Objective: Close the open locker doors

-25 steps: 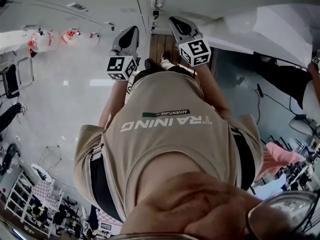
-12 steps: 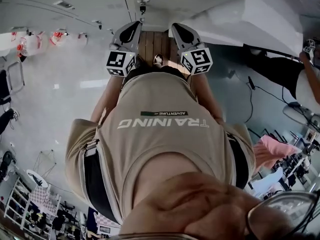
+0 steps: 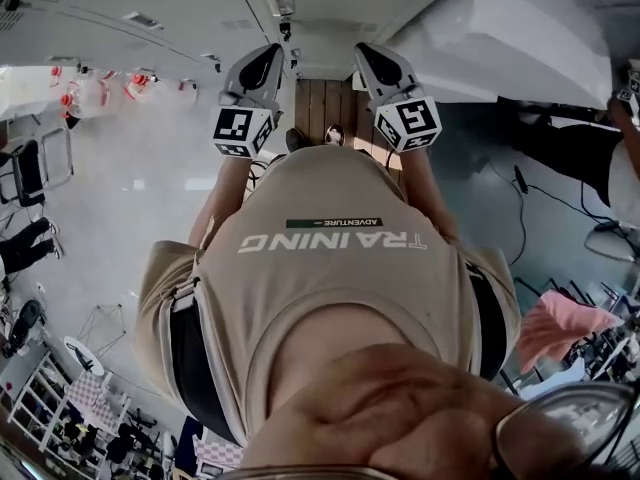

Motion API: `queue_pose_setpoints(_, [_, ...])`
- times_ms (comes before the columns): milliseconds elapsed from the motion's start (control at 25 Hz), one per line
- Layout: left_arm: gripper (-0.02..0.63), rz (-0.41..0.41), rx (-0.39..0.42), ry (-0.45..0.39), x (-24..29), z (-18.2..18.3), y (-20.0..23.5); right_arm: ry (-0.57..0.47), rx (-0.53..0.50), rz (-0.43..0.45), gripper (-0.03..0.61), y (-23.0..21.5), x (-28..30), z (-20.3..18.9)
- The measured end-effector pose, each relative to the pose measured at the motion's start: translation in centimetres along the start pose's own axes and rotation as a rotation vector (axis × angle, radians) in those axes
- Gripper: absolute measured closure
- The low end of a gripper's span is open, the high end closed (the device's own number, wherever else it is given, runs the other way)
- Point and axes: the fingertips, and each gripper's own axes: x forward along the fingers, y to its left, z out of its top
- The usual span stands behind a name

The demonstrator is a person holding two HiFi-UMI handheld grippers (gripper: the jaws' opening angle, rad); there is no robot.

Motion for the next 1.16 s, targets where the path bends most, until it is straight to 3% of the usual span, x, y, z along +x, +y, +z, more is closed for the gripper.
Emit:
queue_pose_setpoints(560, [0.614,0.112,-0.063,0.023,-5.0,-1.7,1.1,0.027,-0.013,0.096,0.563,3.0,0.3,-0.6])
queue_pose_setpoints(1160, [0.614,0.072,-0.054,0.034,-5.3,-3.0,1.7,0.084,-0.004,0.097,0.563,5.2,0.6,-2.3])
